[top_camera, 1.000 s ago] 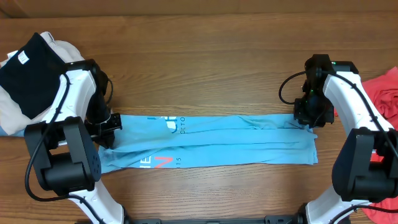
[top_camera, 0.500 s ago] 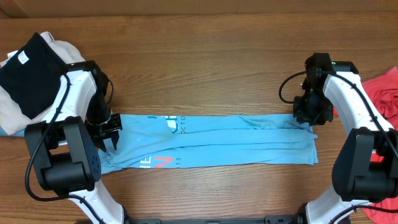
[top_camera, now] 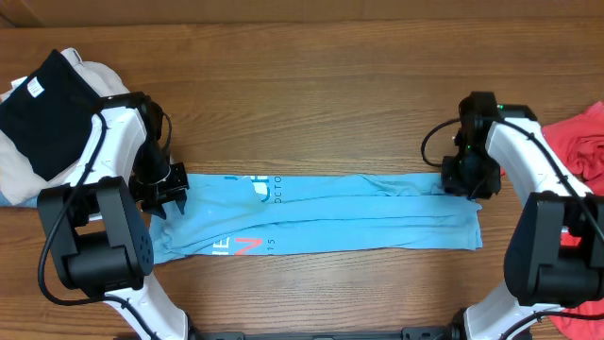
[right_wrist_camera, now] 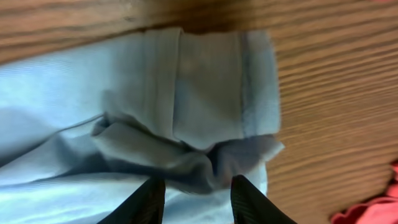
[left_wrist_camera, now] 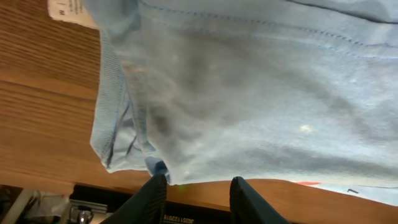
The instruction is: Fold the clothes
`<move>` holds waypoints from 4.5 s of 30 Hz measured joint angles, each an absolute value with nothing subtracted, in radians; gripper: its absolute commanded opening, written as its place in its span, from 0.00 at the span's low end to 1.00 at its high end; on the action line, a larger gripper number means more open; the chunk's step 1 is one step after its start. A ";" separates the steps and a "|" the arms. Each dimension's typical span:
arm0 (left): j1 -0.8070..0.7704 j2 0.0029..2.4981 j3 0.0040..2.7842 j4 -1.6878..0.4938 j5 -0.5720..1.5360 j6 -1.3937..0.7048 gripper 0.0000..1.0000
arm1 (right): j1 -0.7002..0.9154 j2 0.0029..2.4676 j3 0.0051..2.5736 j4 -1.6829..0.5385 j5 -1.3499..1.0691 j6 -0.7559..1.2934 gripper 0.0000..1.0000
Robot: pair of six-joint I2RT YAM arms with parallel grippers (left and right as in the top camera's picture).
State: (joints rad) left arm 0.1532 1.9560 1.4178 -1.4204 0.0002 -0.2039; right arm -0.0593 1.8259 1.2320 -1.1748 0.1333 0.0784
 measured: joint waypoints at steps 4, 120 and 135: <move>0.153 1.956 1.418 -1.419 0.008 -0.204 0.36 | -0.059 1.826 1.191 -1.145 0.133 0.071 0.07; 0.153 1.956 1.416 -1.387 0.015 -0.204 0.54 | -0.353 1.814 1.170 -1.057 -0.154 -0.056 0.96; 0.153 1.956 1.415 -1.387 0.015 -0.204 0.54 | -0.359 1.765 0.994 -0.886 -0.221 -0.057 0.39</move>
